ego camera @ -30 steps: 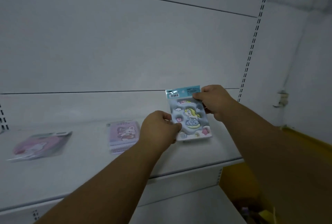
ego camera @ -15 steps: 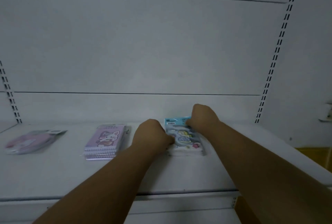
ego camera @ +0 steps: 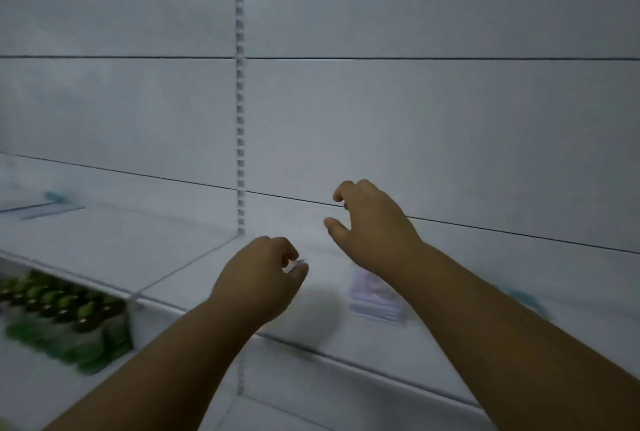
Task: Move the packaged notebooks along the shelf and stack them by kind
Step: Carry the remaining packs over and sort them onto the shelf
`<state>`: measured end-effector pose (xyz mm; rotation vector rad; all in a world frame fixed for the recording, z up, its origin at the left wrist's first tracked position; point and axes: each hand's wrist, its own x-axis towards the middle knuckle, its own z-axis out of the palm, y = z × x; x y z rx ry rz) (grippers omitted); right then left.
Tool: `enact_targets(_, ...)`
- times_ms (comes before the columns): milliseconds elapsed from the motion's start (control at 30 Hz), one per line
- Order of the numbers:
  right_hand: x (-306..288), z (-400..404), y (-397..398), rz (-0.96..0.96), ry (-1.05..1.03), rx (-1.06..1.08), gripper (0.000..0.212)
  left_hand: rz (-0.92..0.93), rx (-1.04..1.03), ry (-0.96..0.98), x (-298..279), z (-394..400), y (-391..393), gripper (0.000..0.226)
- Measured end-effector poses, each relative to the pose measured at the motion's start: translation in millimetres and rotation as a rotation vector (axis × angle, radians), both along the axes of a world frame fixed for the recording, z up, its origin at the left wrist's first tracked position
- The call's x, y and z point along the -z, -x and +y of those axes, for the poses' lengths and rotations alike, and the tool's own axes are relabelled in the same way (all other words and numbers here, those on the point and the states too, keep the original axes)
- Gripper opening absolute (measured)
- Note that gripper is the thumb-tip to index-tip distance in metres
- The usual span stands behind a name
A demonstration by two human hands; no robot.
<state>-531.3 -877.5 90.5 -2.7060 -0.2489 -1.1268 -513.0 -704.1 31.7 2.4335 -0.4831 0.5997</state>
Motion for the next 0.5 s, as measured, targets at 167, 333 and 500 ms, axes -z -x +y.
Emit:
enact_targets(167,8.9,187.2,-37.8,0.005,-0.02,-0.197,0.034,0.006,-0.232,-0.031,20.8,195.9,4.7,0.033)
enact_targets(333,19.2,352.8,-70.9,0.064,-0.075,-0.311,0.035,0.031,-0.394,-0.112,25.0,353.5,1.2,0.032)
enact_targets(500,17.5,436.4,-113.4,0.139,-0.123,-0.289,0.036,0.042,-0.429,-0.127,15.4,443.6,-31.8,0.031)
